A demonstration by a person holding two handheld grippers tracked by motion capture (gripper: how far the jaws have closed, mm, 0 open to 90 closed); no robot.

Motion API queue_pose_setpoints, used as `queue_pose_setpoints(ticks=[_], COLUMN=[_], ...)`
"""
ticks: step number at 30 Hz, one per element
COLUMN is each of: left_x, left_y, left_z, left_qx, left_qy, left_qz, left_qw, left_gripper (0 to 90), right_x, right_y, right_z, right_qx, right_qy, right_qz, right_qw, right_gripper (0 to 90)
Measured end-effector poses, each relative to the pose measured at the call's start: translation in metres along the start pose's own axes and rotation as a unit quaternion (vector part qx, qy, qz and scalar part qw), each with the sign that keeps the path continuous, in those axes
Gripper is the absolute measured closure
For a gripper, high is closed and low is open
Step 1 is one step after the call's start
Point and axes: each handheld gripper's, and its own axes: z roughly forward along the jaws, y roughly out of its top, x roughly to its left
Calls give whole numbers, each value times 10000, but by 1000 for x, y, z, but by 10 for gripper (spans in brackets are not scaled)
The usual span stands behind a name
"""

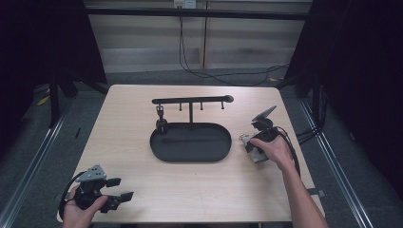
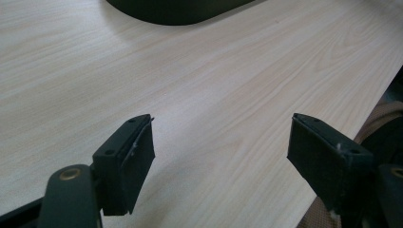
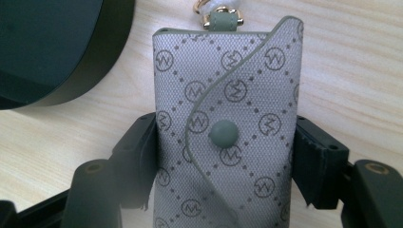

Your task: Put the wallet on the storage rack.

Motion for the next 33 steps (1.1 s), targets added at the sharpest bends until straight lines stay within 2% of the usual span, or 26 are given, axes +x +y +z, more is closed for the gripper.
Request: queue_pose_setpoints(ticks=[7, 21, 30, 33], left_x=[0, 0, 1, 1], left_y=[0, -1, -1, -1], left_z=[0, 1, 1, 0], left_qx=[17, 35, 29, 27], left_qy=[18, 23, 23, 26], left_qz=[5, -12, -39, -35], left_qw=[10000, 10000, 10000, 10000], left_gripper=[236, 235, 232, 232], right_x=[1, 3, 4, 4], right_y=[-2, -1, 1, 1], right_z=[-7, -27, -43, -46], right_qx=[-40, -120, -310, -405], right_qy=[24, 62, 190, 304], right_qz=[-79, -59, -96, -71], right_qw=[10000, 9999, 9993, 9987], right_gripper=[329, 330, 330, 330])
